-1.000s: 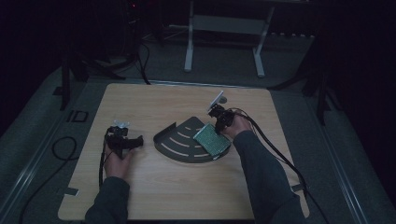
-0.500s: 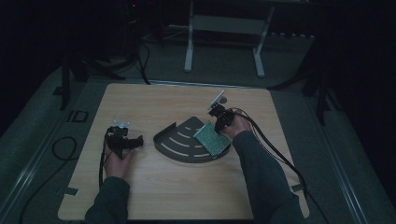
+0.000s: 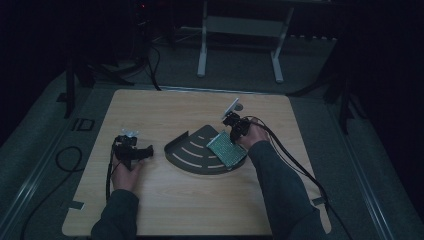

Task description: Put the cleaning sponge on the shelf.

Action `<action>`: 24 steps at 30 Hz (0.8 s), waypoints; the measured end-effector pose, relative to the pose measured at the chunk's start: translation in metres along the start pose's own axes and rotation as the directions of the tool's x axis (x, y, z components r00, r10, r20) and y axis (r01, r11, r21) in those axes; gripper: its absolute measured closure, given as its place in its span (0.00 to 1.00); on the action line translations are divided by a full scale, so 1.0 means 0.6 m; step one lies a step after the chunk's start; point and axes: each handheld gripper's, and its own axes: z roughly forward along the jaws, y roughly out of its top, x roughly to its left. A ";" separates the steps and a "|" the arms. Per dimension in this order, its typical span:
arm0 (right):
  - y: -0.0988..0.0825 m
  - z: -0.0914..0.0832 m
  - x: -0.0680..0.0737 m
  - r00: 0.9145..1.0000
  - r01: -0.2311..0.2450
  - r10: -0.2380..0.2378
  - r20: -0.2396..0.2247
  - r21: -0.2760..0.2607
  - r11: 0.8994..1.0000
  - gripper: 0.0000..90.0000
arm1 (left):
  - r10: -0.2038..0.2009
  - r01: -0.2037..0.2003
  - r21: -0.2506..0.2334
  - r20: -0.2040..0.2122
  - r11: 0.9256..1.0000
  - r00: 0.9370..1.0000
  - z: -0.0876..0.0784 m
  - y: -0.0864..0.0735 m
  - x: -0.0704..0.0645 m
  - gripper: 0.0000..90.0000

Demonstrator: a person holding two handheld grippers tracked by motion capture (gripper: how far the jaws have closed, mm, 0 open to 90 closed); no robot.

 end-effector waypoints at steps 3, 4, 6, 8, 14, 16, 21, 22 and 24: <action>0.000 0.001 0.000 1.000 0.000 0.000 -0.003 0.004 1.000 0.99 | 0.000 0.000 0.000 0.000 1.000 1.000 0.000 0.000 0.000 0.06; 0.000 0.002 0.001 1.000 0.001 -0.001 -0.002 0.005 1.000 0.99 | 0.000 0.000 0.001 0.000 1.000 1.000 0.000 0.000 0.000 0.06; 0.001 0.003 0.000 1.000 0.002 -0.002 -0.003 0.003 1.000 0.99 | 0.000 0.000 0.001 0.000 1.000 1.000 0.000 0.000 0.000 0.06; 0.001 0.003 0.001 1.000 0.001 -0.001 -0.003 0.004 1.000 0.99 | 0.000 0.000 0.000 0.000 1.000 1.000 0.000 0.000 0.000 0.06; 0.003 0.006 0.001 1.000 -0.001 0.001 -0.005 0.006 1.000 0.99 | 0.000 0.000 0.001 0.000 1.000 1.000 0.000 0.000 0.000 0.06; 0.003 0.006 0.001 1.000 -0.001 0.001 -0.005 0.007 1.000 0.98 | 0.000 0.000 0.001 0.000 1.000 1.000 0.000 0.000 0.000 0.06; 0.003 0.006 0.000 1.000 0.005 -0.005 -0.006 0.004 1.000 0.98 | 0.000 0.000 0.001 0.000 1.000 1.000 0.000 0.000 0.000 0.06; 0.003 0.006 0.000 1.000 0.006 -0.006 -0.005 0.004 1.000 0.97 | 0.000 0.000 0.001 -0.001 1.000 1.000 0.000 0.000 0.000 0.06; 0.003 0.006 0.001 1.000 0.006 -0.006 -0.003 0.007 1.000 0.97 | 0.000 0.000 0.001 0.000 1.000 1.000 0.000 0.000 0.000 0.06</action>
